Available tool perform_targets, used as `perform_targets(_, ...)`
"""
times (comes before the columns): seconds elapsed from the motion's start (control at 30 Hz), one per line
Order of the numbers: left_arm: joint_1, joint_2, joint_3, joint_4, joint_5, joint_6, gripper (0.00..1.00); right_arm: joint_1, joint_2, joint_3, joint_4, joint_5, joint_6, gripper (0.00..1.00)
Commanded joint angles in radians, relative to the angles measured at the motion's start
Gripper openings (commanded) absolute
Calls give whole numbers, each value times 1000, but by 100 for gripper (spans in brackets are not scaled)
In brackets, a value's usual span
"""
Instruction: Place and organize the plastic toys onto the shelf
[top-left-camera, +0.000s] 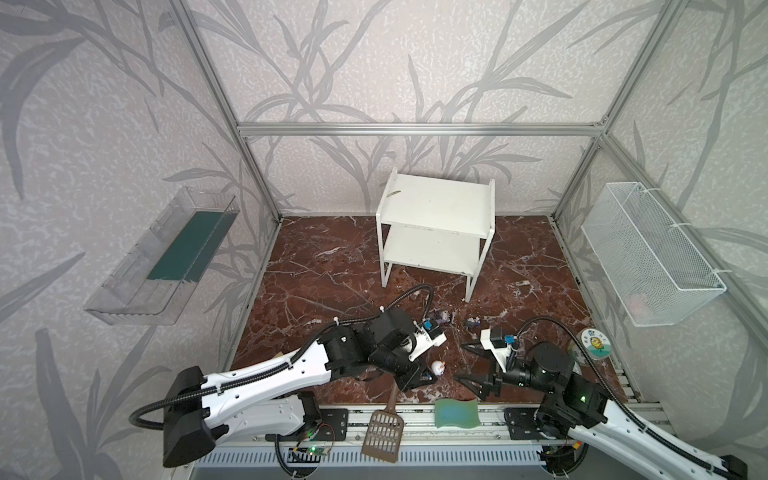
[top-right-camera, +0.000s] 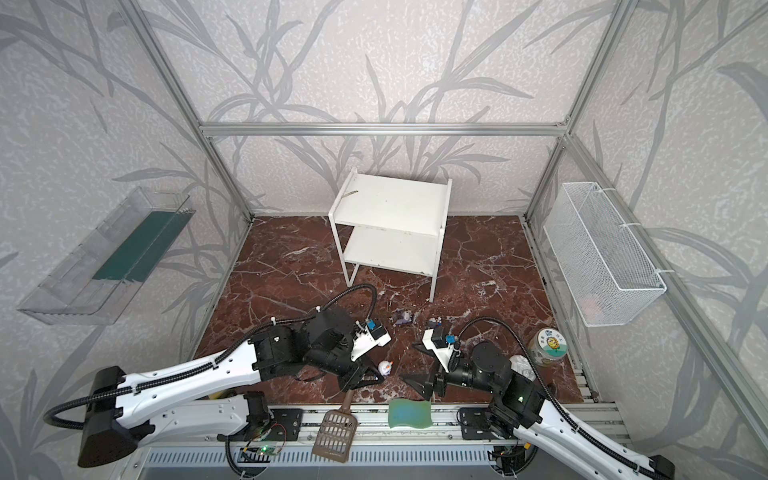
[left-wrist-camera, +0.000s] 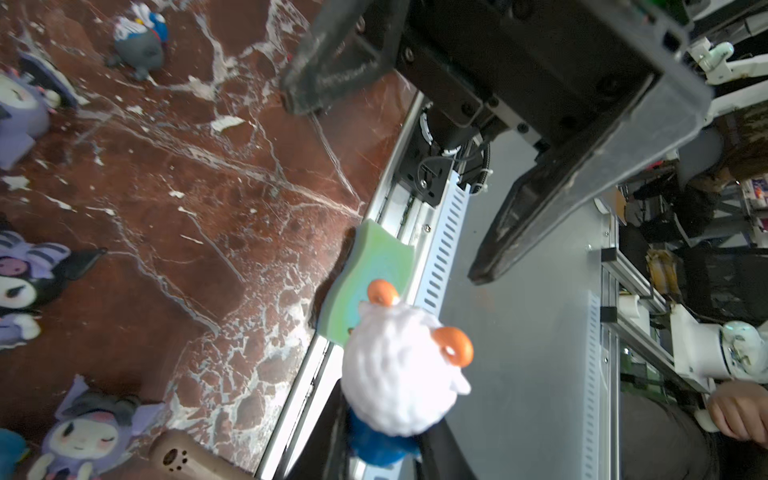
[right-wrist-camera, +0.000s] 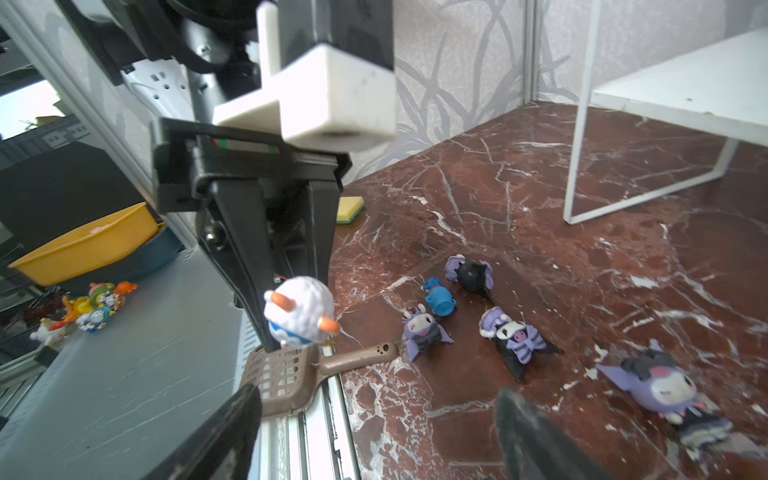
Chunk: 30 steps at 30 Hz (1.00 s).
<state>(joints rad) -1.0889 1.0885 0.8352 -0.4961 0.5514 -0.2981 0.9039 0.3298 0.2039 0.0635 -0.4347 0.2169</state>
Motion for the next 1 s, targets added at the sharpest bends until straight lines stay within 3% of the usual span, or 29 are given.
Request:
perform_targets(0.0, 9, -20, 24, -73, 90, 53, 24, -1, 65, -22, 201, -134, -44, 86)
perform_targets(0.17, 17, -58, 15, -49, 168, 42, 22, 13, 207, 28, 238, -234, -115, 86)
perform_targets(0.4, 29, -64, 13, -38, 225, 40, 21, 93, 320, 112, 200, -220, -246, 87)
perform_targets(0.73, 35, -65, 11, -24, 263, 34, 21, 96, 360, 141, 236, -251, -232, 85)
perform_targets(0.97, 41, -58, 10, -18, 283, 33, 20, 100, 400, 168, 263, -301, -221, 72)
